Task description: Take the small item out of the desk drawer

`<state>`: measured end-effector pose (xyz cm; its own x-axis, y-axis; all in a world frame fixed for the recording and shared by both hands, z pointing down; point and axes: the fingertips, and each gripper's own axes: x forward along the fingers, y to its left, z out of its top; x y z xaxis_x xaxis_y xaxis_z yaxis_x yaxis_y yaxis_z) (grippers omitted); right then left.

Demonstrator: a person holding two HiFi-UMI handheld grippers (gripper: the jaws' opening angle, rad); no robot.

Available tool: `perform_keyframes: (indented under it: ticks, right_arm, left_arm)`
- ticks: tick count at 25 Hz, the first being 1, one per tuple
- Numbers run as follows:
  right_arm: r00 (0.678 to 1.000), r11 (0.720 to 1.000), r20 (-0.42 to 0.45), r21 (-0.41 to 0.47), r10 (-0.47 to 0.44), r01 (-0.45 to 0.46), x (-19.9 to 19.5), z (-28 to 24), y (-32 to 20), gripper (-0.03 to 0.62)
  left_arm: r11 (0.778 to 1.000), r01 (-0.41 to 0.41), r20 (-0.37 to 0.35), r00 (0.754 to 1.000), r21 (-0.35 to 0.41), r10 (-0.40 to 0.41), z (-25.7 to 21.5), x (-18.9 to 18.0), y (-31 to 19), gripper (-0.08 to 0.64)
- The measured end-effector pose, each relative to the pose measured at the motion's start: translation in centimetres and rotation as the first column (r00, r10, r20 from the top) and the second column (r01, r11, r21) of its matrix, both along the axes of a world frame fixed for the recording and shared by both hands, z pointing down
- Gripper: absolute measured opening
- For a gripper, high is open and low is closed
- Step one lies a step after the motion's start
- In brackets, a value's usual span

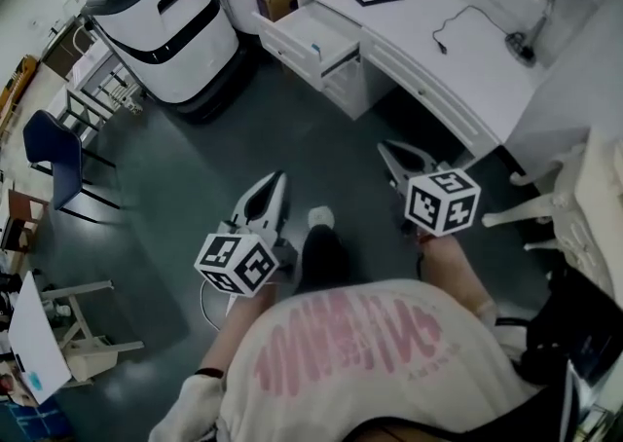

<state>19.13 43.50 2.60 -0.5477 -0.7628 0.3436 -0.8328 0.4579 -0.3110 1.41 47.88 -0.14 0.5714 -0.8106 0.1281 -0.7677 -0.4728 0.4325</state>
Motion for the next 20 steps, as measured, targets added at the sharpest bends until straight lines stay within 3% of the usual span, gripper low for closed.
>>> perform_keyframes:
  ticks: [6, 12, 20]
  right_arm:
    - [1.000, 1.000, -0.010, -0.019, 0.008, -0.008, -0.6, 1.6, -8.3, 0.017]
    - [1.000, 1.000, -0.018, 0.015, -0.001, 0.002, -2.9, -1.3, -18.9, 0.017]
    - [1.000, 0.999, -0.023, 0.048, 0.013, -0.012, -5.4, -4.0, -30.8, 0.017]
  left_arm:
    - [0.999, -0.002, -0.027, 1.000, -0.036, 0.001, 2.4, -0.9, -8.4, 0.029]
    - [1.000, -0.017, -0.056, 0.998, -0.009, 0.017, -0.2, -2.7, -19.1, 0.029]
    - [0.999, -0.015, -0.040, 0.999, 0.035, 0.016, -2.7, -6.1, -30.8, 0.029]
